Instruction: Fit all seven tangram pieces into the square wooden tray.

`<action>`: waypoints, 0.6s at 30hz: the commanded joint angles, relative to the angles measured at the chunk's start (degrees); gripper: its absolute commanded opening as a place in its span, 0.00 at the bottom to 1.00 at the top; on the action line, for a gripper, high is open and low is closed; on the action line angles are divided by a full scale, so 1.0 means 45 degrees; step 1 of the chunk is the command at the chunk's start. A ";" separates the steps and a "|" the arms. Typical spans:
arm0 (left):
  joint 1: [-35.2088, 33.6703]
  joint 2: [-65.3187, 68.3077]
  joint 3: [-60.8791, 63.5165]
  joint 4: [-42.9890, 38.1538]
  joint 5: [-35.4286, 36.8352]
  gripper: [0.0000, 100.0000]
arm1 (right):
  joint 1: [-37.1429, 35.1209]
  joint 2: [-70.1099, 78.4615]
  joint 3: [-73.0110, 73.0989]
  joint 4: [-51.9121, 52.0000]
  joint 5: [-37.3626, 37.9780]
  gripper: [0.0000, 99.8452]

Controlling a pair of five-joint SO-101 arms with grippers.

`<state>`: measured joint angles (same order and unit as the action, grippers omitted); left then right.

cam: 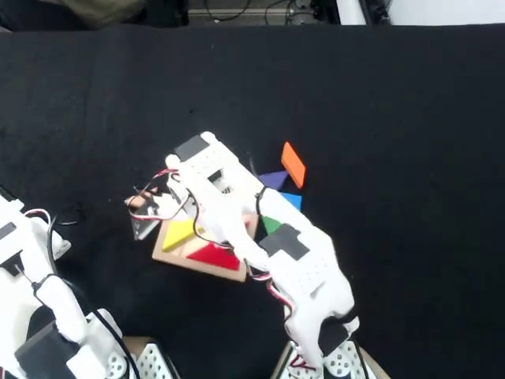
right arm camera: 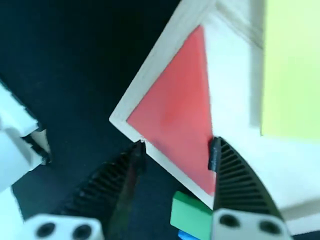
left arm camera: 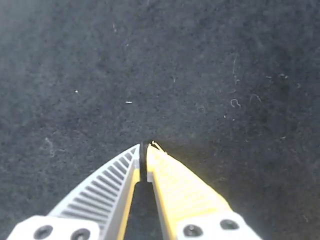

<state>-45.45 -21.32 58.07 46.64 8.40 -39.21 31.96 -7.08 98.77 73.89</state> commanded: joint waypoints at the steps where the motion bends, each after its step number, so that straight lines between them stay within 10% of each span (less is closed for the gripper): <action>1: 0.0147 -0.0391 -0.0654 -0.0156 0.0098 0.03 | -0.0195 -0.1416 0.0772 0.0527 0.0117 0.20; 18: 0.0166 -0.0371 -0.0654 -0.0176 0.0059 0.03 | -0.2071 -0.7492 0.4874 0.0098 -0.0801 0.17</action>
<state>-45.45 -21.32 58.07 46.64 8.40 -50.20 1.80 16.92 99.03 73.54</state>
